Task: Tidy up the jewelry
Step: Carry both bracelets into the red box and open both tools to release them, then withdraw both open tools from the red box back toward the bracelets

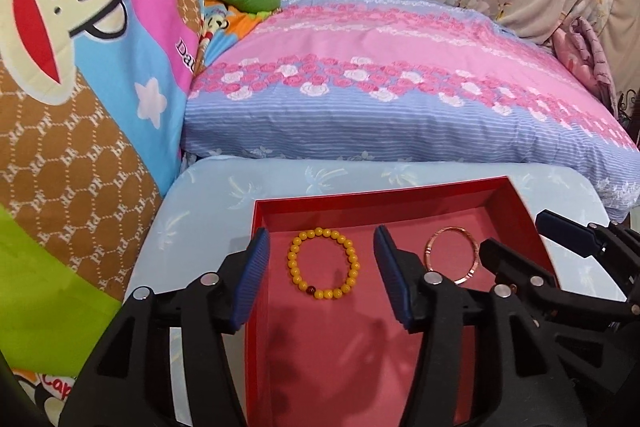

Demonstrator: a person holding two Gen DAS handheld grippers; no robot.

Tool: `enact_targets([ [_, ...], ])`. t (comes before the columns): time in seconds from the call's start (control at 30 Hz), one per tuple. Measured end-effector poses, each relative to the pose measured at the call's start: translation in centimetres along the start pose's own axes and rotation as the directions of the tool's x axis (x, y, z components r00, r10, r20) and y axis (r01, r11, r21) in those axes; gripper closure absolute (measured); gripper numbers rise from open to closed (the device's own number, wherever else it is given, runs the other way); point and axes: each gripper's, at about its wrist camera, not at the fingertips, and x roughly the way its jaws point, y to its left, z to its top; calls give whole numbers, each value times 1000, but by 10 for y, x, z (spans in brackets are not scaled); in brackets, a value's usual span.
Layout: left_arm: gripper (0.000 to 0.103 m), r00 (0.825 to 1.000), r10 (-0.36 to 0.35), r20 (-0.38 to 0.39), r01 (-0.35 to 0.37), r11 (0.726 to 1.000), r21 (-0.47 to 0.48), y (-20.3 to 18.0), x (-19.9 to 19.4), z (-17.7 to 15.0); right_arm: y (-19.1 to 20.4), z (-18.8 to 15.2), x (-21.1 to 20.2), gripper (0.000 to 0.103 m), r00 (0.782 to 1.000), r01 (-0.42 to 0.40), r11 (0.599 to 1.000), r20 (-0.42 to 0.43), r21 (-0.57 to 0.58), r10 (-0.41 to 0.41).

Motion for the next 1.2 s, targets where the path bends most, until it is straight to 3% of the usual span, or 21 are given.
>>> enact_targets([
  [0.27,39,997,-44,56,42,999,21,-12,-73,-32,-6,-44,-75,40,998,-44,999,46,29,42],
  [0.53,37,997,-48,65,45,998,51,-22,-134,-103,3,-122,-137,39,997,-43,999,58,-3,43],
  [0.7,37,998,-65,6,65,998,19,-13,-148,-148,2,-171,-153,39,999,-36,999,22,13,36],
  [0.83,26,998,-62,-33,63,998,15,-14,-151,-184,0,-206,-157,39,999,-27,999,-20,33,28],
  [1.03,18,994,-64,-90,67,997,34,-21,-145,-223,-4,-238,-156,39,998,-1,998,-63,61,5],
  [1.2,12,995,-56,-84,63,995,83,-31,-141,-235,-5,-251,-156,39,997,14,998,-72,64,-9],
])
